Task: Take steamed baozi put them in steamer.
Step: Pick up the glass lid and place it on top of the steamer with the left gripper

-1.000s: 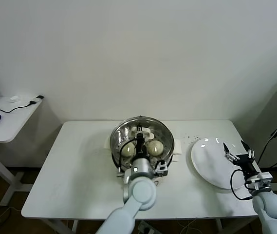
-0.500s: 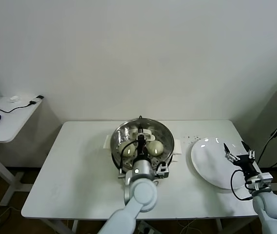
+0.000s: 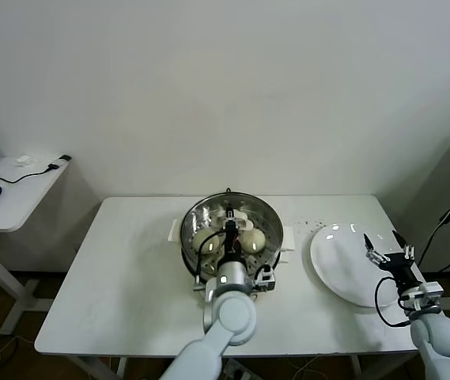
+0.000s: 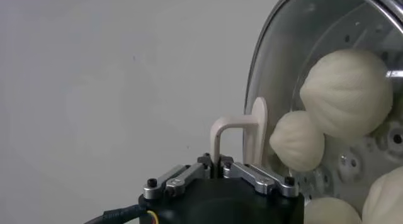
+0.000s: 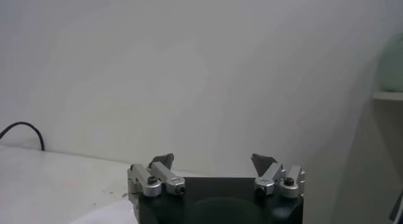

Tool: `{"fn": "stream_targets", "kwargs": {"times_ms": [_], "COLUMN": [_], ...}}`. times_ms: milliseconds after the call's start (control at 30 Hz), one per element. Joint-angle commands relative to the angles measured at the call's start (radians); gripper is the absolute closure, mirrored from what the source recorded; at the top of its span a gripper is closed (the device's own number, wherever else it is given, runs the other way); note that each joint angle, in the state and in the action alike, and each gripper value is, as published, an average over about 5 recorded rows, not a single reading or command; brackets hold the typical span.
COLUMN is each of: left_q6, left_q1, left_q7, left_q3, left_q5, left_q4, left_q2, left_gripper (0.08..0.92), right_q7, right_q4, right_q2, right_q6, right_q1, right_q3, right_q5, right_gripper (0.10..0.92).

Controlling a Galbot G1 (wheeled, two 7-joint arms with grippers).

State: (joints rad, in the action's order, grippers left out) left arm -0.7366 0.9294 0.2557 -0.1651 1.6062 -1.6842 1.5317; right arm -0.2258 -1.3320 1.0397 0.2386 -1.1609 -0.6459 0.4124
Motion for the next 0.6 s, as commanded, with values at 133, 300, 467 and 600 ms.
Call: {"fn": "stream_targets", "kwargs": {"times_ms": [133, 300, 467, 600], "left_q6": [-0.030, -0.015, 0.004, -0.004], "left_q1": [0.003, 0.010, 0.016, 0.021], "left_q7": [-0.025, 0.016, 0.070, 0.094], "left_q3": [-0.003, 0.003, 0.009, 0.000], "left_q5": [-0.015, -0.015, -0.013, -0.018], "left_q4": [0.009, -0.005, -0.052, -0.103], "left_q2": [-0.002, -0.001, -0.019, -0.050], "left_gripper": [0.853, 0.853, 0.850, 0.778], "right_q7": [-0.004, -0.005, -0.006, -0.007], "right_q4": [0.003, 0.003, 0.005, 0.010], "right_q2": [0.001, 0.003, 0.002, 0.002], "right_q6": [0.002, 0.002, 0.001, 0.000], "right_q1": [-0.002, -0.003, -0.001, 0.000], "right_q3": [-0.005, -0.007, -0.009, -0.009], "right_q5": [-0.002, -0.003, -0.004, -0.006], "right_gripper": [0.203, 0.203, 0.203, 0.203]}}
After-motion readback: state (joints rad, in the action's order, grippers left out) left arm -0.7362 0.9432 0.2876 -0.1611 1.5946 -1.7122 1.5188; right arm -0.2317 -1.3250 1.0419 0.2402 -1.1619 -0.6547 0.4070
